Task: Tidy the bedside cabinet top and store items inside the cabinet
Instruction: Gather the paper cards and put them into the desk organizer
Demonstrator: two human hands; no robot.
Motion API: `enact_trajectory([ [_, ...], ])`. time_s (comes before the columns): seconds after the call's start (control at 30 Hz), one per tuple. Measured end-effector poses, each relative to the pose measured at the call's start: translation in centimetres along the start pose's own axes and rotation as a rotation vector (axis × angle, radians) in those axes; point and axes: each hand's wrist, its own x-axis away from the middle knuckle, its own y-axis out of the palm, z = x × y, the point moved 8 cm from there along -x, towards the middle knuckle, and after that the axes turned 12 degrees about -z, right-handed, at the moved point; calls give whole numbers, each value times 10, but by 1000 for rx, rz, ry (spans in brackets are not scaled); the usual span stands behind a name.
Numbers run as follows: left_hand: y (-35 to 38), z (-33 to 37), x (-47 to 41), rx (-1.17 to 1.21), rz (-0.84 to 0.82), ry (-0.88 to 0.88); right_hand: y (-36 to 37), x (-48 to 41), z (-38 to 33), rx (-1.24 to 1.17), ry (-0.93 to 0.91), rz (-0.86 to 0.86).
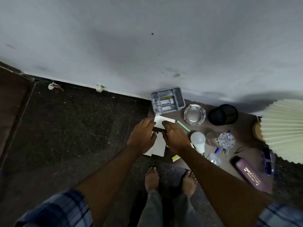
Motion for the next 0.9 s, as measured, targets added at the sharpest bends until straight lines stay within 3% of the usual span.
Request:
enact_trajectory([
  [0.13, 10, -8, -14, -40, -43, 28, 8, -15, 1, 15, 16, -47],
  [0.23, 10, -17, -21, 61, 3, 12, 18, -24, 2, 9, 25, -71],
  [0.4, 11, -50, -30, 496, 142, -265, 38, -30, 3, -31, 48, -99],
  [0.5, 25, -65, -34, 738, 120, -447, 44, -35, -3, -12, 26, -92],
  [0.67, 42, -84, -40, 869, 110, -563, 52, -42, -17, -9, -18, -75],
  [0.9, 49, -98, -47, 974, 123, -573, 51, -49, -20, -30, -53, 1],
])
